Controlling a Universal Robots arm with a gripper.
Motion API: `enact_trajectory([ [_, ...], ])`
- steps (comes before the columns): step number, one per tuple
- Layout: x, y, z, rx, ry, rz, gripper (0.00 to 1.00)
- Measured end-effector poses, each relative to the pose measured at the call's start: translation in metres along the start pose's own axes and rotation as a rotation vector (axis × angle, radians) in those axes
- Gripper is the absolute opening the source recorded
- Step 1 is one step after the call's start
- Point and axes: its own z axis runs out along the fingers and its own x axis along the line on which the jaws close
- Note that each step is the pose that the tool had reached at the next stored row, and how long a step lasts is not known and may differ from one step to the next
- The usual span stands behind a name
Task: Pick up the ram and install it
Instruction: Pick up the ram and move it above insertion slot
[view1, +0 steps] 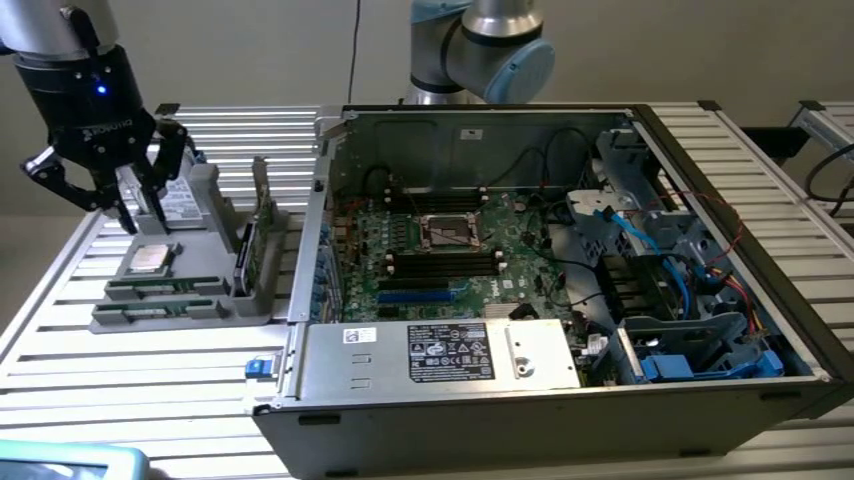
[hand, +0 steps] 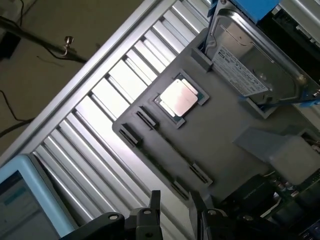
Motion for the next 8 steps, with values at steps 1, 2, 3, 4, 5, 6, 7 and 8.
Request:
enact_trajectory([
  [1, 0.0000, 0.0000, 0.0003, 0.0023, -0.0008, -0.018, 0.36],
  [2, -0.0001, 0.0000, 0.0005, 0.0046, -0.0017, -0.036, 0.36],
  [3, -0.0001, 0.0001, 0.0008, 0.0068, -0.0025, -0.053, 0.36],
  [4, -0.0002, 0.0001, 0.0011, 0.0092, -0.0033, -0.072, 0.36],
  [5, -0.0002, 0.0001, 0.0013, 0.0115, -0.0042, -0.090, 0.36],
  [6, -0.0002, 0.0001, 0.0017, 0.0139, -0.0050, -0.109, 0.36],
  [7, -0.0002, 0.0001, 0.0021, 0.0162, -0.0058, -0.126, 0.36],
  [8, -0.0003, 0.0001, 0.0025, 0.0186, -0.0066, -0.144, 0.36],
])
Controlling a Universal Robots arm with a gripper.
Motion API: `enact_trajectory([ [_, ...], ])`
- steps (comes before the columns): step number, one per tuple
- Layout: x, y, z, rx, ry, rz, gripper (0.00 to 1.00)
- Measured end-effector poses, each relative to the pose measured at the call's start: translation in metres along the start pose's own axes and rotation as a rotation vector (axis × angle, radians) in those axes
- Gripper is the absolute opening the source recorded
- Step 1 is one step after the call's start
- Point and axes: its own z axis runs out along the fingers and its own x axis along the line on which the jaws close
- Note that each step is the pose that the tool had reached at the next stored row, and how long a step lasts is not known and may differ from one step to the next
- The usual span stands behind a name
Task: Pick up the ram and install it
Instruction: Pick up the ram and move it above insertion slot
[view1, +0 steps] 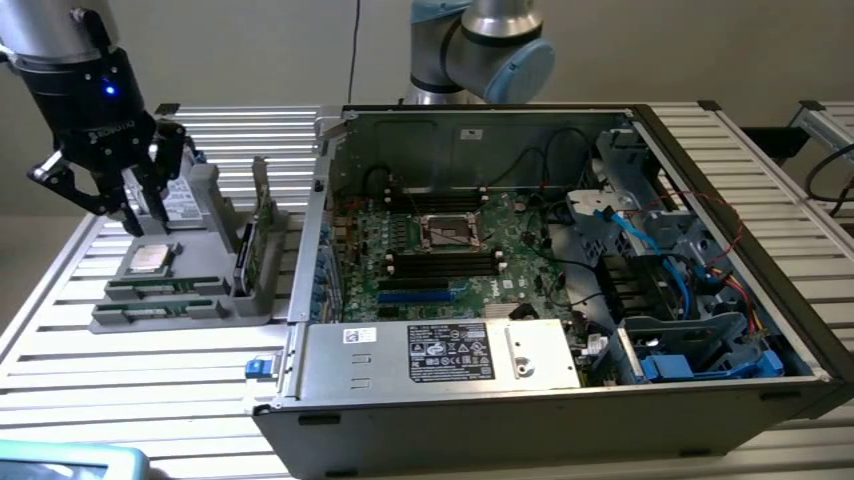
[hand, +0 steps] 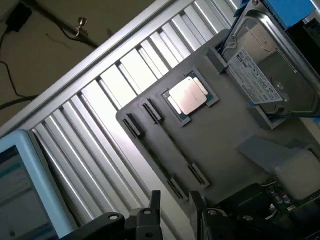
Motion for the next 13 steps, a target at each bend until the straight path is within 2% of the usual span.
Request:
enact_trajectory([
  [13, -0.0004, 0.0001, 0.0026, 0.0300, -0.0122, -0.233, 0.36],
])
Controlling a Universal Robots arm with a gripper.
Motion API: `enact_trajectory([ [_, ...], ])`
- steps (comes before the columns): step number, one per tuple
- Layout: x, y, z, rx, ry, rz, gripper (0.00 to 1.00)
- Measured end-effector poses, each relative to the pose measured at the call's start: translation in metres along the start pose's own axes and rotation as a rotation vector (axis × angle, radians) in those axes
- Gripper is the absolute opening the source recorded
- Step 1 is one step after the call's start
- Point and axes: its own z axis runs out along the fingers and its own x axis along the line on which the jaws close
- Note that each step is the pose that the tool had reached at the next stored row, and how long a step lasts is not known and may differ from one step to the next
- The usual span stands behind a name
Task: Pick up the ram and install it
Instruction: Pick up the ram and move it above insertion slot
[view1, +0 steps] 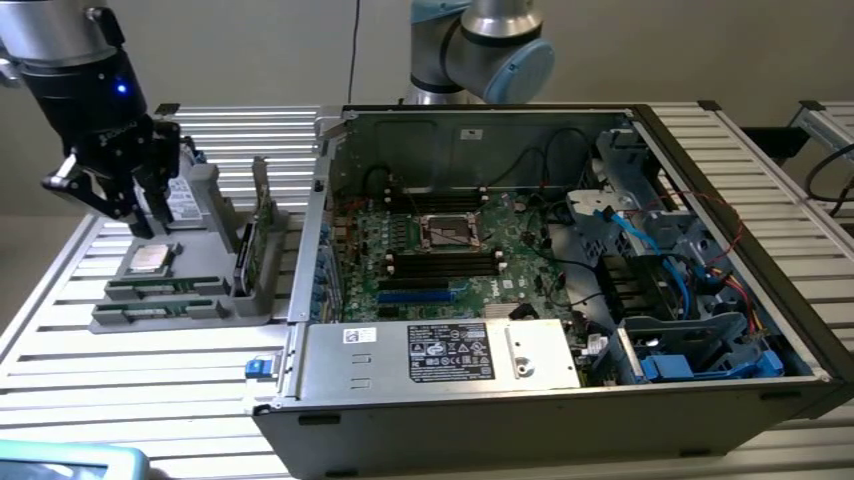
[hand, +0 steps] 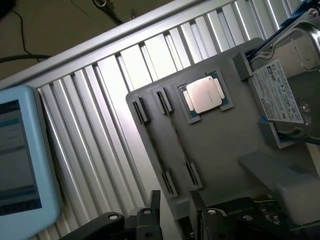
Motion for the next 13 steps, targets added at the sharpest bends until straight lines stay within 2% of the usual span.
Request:
enact_trajectory([
  [10, -0.0002, 0.0002, 0.0022, 0.0227, -0.0080, -0.181, 0.36],
  [13, 0.0014, 0.0048, 0.0028, 0.0249, -0.0078, -0.196, 0.36],
])
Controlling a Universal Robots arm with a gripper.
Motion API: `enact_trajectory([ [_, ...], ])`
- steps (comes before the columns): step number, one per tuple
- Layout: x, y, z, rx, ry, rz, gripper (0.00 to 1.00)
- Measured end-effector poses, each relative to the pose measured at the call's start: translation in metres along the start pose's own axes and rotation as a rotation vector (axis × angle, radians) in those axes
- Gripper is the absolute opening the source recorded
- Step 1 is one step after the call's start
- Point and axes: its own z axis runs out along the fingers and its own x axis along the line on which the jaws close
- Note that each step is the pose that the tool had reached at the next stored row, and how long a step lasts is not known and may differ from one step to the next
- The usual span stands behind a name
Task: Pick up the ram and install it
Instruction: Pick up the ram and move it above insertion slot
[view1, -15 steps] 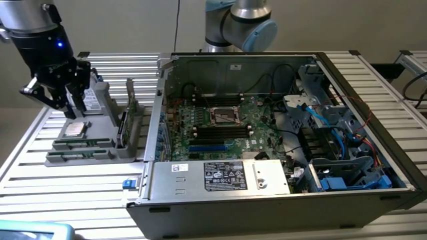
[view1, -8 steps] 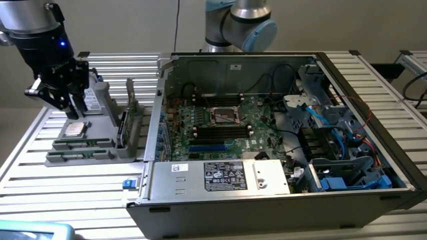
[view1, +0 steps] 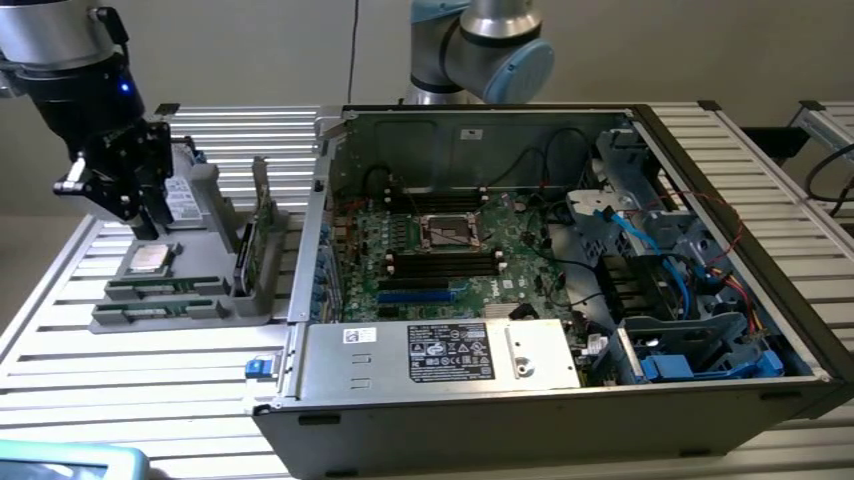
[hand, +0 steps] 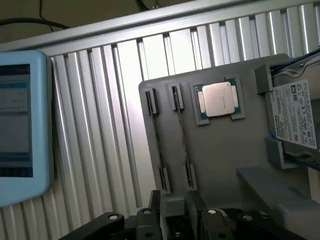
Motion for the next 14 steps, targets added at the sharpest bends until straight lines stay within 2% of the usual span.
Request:
enact_trajectory([
  [4, 0.001, 0.0103, 0.0029, 0.0010, 0.0024, -0.005, 0.36],
  [9, 0.001, 0.0172, 0.0114, 0.0052, 0.0006, -0.037, 0.36],
  [12, 0.001, 0.0202, 0.0158, 0.0078, -0.0059, -0.060, 0.36],
  [13, 0.001, 0.0209, 0.0167, 0.0085, -0.0114, -0.068, 0.36],
  [14, 0.001, 0.0218, 0.0171, 0.0088, -0.0209, -0.072, 0.36],
])
